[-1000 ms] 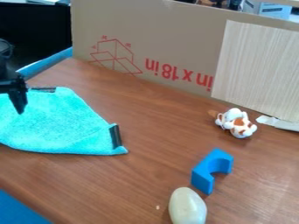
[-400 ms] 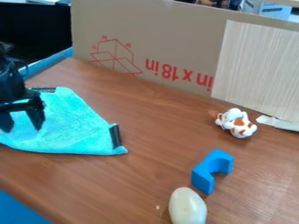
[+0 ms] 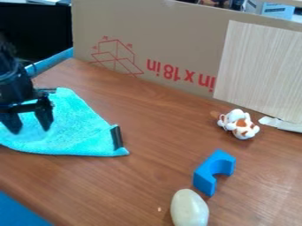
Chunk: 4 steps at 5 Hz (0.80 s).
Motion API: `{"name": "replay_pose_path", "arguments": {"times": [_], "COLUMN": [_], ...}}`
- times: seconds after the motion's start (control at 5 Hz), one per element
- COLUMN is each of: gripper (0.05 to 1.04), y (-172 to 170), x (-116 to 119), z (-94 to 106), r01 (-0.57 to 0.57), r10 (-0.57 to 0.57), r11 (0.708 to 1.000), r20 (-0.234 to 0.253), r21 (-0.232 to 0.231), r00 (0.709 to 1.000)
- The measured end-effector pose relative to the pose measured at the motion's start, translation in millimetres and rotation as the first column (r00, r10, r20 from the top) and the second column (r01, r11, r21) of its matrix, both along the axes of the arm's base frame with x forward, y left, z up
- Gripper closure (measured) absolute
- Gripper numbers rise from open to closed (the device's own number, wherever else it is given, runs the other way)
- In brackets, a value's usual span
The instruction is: Move the cloth to the top left edge of the table
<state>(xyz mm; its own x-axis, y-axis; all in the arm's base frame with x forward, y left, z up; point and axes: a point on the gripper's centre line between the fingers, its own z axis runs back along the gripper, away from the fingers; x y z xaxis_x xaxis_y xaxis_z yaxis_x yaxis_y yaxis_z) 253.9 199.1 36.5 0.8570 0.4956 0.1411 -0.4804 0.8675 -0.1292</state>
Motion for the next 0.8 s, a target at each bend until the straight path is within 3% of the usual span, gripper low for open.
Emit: {"name": "replay_pose_path", "arguments": {"times": [0.2, 0.8], "gripper": [0.085, 0.084], "y": [-14.2, -36.5], "x": [3.3, 15.8], "z": [-6.6, -13.6], "r01": [-0.018, -0.082], "r10": [0.018, 0.086], "r11": [1.0, 0.989], "r20": [-0.02, -0.03], "r21": [-0.002, 0.127], "r00": [1.0, 0.996]}}
